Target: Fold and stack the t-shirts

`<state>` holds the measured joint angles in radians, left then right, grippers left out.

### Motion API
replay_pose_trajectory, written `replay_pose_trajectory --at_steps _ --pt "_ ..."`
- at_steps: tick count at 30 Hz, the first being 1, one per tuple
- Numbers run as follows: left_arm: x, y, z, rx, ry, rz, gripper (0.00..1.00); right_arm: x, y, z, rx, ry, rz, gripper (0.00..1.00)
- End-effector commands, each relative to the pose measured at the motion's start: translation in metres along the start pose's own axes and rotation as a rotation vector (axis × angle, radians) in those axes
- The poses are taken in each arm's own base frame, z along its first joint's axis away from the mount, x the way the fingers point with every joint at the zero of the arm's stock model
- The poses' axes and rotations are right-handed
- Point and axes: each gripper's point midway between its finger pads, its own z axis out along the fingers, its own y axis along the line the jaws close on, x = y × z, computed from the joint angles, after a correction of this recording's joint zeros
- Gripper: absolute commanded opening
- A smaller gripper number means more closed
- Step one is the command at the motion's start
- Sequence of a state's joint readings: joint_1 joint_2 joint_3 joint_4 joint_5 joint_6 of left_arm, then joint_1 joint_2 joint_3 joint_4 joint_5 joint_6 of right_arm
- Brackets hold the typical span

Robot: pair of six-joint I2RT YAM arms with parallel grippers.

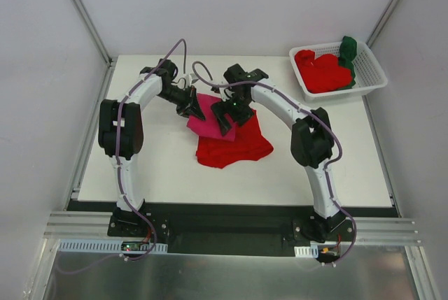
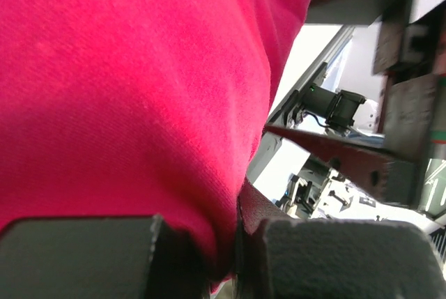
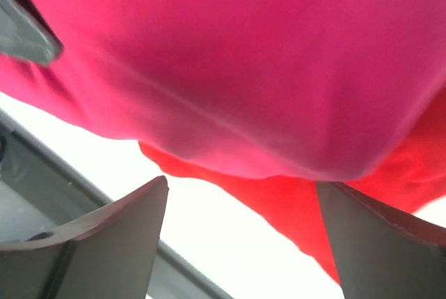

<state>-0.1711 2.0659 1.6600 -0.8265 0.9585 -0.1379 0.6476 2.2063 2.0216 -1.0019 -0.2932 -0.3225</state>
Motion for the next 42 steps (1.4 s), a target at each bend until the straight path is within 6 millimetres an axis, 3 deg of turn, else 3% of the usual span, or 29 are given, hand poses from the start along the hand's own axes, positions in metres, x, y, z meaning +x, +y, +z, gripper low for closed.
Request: replay_pose_trajectory --at_steps 1,6,9,15,18,33,42 --pt "0.005 -0.034 -0.016 0.056 -0.021 0.084 0.00 0.026 0.034 -0.014 -0.137 0.050 0.064 0.89" --pt "0.005 -0.033 -0.015 0.053 -0.018 0.084 0.00 0.043 0.043 0.000 -0.215 0.102 0.106 0.91" --pt "0.007 -0.033 -0.014 0.053 -0.016 0.087 0.00 0.039 0.044 0.009 -0.255 0.103 0.134 0.92" --pt "0.010 -0.031 -0.014 0.055 -0.010 0.081 0.00 -0.012 0.043 0.002 -0.316 -0.035 0.157 0.92" --pt "0.010 -0.031 -0.014 0.059 -0.008 0.075 0.00 -0.020 0.036 0.005 -0.291 -0.047 0.170 0.93" --pt "0.016 -0.037 -0.009 0.080 0.011 0.084 0.00 0.025 0.010 0.034 -0.152 0.102 0.188 0.93" --pt "0.020 -0.039 -0.007 0.082 0.022 0.093 0.00 0.009 0.001 0.048 -0.136 0.068 0.200 0.93"
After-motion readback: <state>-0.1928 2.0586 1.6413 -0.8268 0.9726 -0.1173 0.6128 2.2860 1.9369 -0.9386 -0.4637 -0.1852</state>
